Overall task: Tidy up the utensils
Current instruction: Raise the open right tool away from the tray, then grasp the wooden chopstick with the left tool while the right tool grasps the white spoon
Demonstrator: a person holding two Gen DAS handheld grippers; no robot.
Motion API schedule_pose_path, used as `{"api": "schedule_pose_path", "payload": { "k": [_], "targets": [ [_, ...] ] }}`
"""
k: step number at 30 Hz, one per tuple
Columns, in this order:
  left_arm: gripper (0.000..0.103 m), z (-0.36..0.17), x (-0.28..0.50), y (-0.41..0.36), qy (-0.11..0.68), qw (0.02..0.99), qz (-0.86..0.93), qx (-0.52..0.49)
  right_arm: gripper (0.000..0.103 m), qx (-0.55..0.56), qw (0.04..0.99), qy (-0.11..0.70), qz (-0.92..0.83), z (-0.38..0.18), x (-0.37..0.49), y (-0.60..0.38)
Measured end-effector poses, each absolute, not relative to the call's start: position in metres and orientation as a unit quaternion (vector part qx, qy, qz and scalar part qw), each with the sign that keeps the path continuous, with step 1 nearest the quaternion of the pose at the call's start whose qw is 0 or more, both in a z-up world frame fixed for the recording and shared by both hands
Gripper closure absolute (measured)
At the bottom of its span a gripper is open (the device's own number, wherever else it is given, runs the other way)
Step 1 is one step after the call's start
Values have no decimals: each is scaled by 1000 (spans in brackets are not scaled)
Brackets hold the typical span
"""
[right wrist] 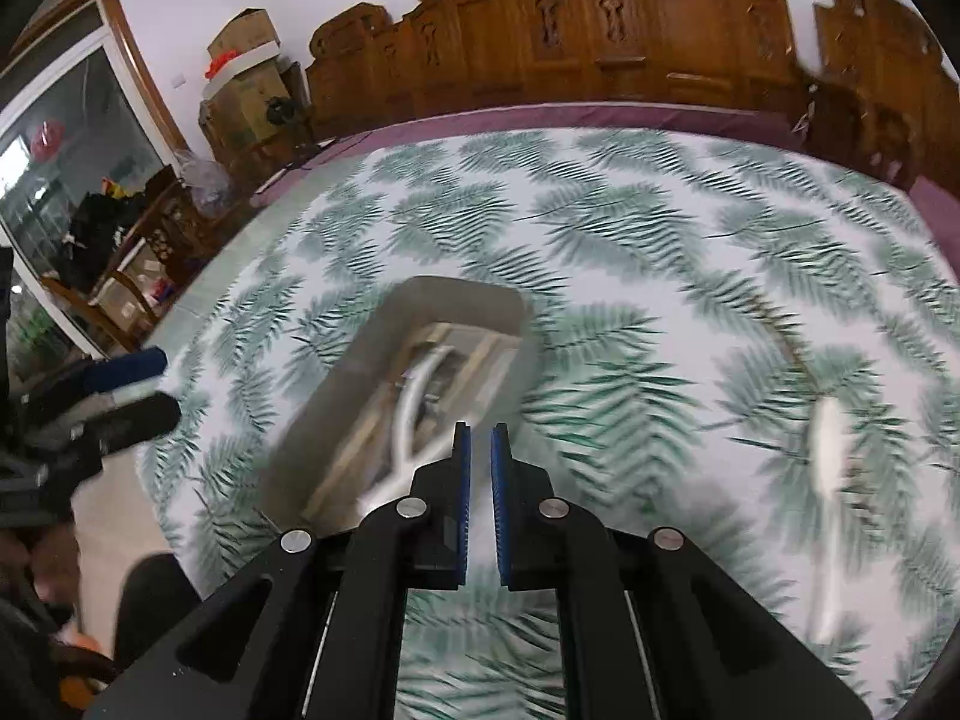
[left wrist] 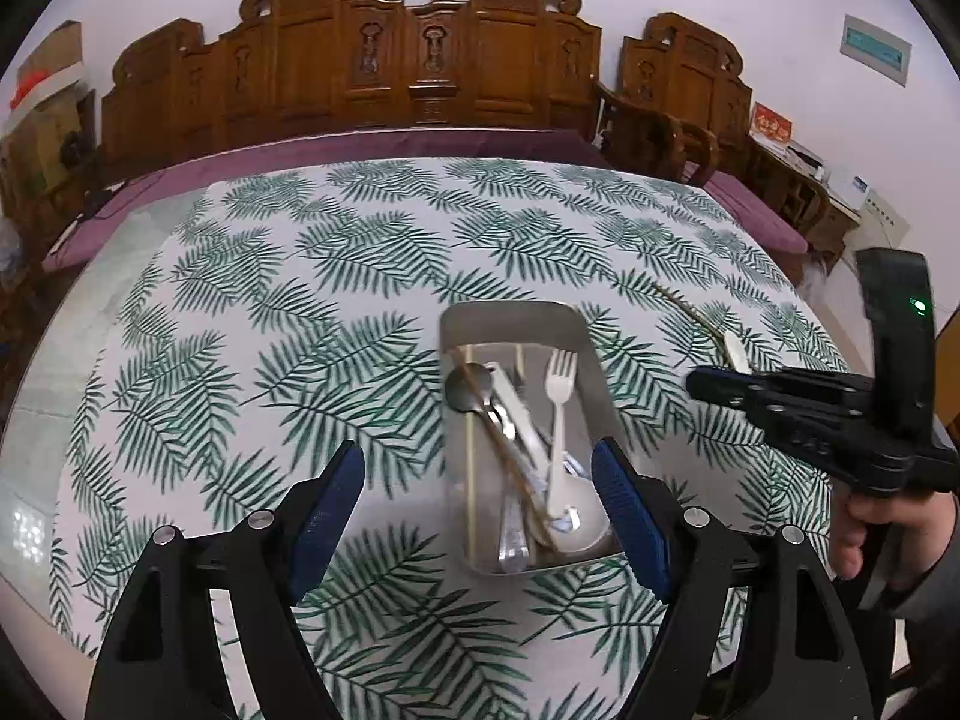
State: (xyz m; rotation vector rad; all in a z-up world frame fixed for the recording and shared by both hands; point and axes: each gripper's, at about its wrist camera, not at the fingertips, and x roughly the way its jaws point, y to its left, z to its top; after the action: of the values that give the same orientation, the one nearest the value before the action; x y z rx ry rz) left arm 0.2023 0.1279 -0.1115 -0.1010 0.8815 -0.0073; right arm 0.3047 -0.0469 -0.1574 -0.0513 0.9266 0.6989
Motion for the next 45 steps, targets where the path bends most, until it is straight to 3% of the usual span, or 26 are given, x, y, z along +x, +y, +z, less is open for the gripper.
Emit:
{"api": "schedule_pose_path", "payload": {
  "k": [10,16,35,39,41,45],
  "targets": [
    [28,-116,219,88,427,902,-31,-44,92,-45,862,430,266,-158,321,-141],
    [28,-122,233,62,431,900,-49,-42,78,-58,858,451,240,-181,332,-178],
    [28,-138,269,5,453,888,-69,-19,78,-90,834,504,205,-248,375,-188],
    [28,-141,277,-4,458,886,-71,-12,80,-91,834,502,210,-250,375,-190],
    [28,-142,280,-8,459,886,-71,-10,92,-94,833,502,210,-250,374,-191],
    [28,-146,289,-18,463,883,-72,-6,94,-95,831,497,232,-246,369,-194]
  ]
}}
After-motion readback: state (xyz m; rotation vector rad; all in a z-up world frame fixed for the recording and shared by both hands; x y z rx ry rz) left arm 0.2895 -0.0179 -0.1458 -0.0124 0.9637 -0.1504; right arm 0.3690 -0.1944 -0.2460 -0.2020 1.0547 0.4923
